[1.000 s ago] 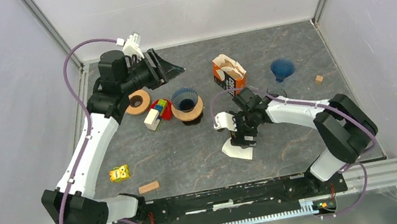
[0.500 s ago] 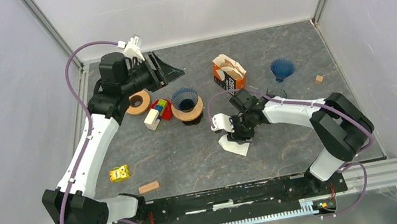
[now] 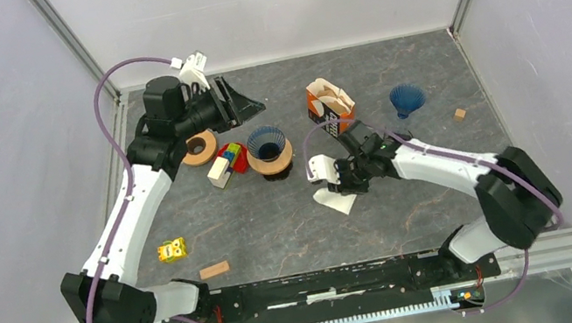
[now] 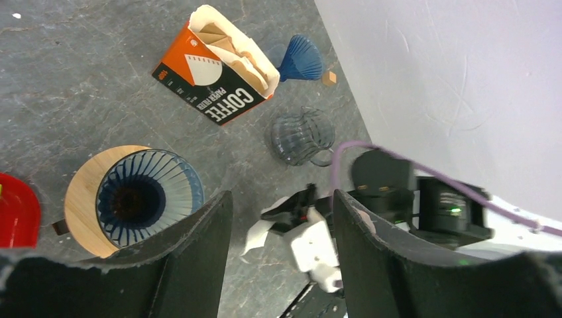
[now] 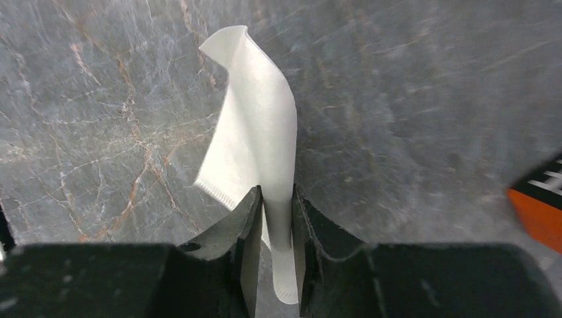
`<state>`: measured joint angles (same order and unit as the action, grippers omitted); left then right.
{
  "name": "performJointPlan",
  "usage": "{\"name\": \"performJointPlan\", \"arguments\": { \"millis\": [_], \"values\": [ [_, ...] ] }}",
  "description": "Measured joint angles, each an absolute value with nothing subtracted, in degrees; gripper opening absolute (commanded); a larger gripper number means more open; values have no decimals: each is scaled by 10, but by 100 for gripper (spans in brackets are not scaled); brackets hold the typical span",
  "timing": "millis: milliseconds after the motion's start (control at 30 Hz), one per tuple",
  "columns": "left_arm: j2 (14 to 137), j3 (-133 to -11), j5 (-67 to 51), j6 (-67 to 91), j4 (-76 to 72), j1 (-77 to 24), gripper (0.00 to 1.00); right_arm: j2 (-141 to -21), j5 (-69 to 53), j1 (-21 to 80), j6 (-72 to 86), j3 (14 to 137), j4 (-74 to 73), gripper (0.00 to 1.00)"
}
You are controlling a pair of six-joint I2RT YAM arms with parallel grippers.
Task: Place the coffee filter in the dripper
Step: Pick up the coffee filter from the center of the board.
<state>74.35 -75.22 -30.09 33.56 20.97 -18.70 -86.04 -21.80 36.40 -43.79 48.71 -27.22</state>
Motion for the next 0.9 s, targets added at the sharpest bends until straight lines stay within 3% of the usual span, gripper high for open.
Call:
{"name": "performJointPlan", "arguments": {
  "millis": [267,633,900],
  "values": [
    [744,-722,-327,267,211,-201,64,-741,-236,361,-404,544,-271,21],
    [745,-715,-381,161,227,-306,70,-697,-272,361,-349,615,-252,21],
    [754,-715,-360,76,256,-354,64,-696,-297,361,-328,618,-251,20]
  ]
}}
